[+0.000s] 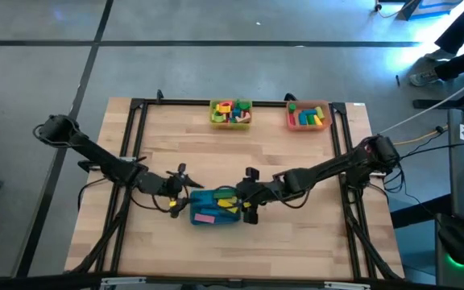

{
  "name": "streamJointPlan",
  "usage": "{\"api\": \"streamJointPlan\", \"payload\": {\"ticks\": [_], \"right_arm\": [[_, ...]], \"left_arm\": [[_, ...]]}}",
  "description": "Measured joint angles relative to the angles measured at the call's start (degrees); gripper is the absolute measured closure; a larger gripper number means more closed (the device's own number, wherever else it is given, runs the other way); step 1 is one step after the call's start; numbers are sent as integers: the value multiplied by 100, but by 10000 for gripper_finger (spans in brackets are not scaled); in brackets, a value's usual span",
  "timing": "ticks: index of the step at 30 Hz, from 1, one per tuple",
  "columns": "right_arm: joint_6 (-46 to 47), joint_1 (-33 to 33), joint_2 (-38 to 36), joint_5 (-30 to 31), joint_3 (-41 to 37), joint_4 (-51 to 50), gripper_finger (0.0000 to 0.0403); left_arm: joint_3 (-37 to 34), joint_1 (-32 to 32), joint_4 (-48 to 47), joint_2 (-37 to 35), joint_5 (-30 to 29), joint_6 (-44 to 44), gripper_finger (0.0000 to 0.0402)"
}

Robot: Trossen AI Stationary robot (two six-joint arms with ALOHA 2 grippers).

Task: Sort blocks by size
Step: Return to Home Position

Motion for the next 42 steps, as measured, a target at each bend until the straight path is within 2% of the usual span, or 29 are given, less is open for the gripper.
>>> {"api": "streamJointPlan", "payload": {"ticks": [3, 8, 12, 14, 19, 24, 29, 35, 42], "right_arm": [[-182, -45, -197, -2, 0, -232, 203], [-464, -166, -446, 5, 0, -552, 246], [-619, -321, -451, 47, -115, -548, 286], [-649, -420, -451, -150, -304, -360, 306], [-658, -683, -625, -753, -916, 134, 353], [-710, -926, -1229, -908, -1753, 739, 385], [-741, -1191, -2243, -908, -2858, 1645, 398], [-729, -1446, -3511, -906, -4072, 2415, 385], [-534, -1582, -4942, -763, -5280, 3117, 380]], "left_arm": [[1, 401, -189, -243, 173, 309, 221], [2, 1215, -612, -744, 848, 771, 262], [1, 1868, -996, -1176, 932, 1050, 298], [-17, 2109, -1128, -1364, 1019, 1176, 314], [-278, 2625, -981, -1746, 1720, 1403, 342], [-671, 2987, -776, -2065, 1767, 1454, 358], [-1054, 3263, -334, -2340, 1769, 1345, 364], [-1426, 3504, -239, -2535, 1860, 1273, 363], [-1763, 3871, -176, -2798, 2557, 981, 381]]}}
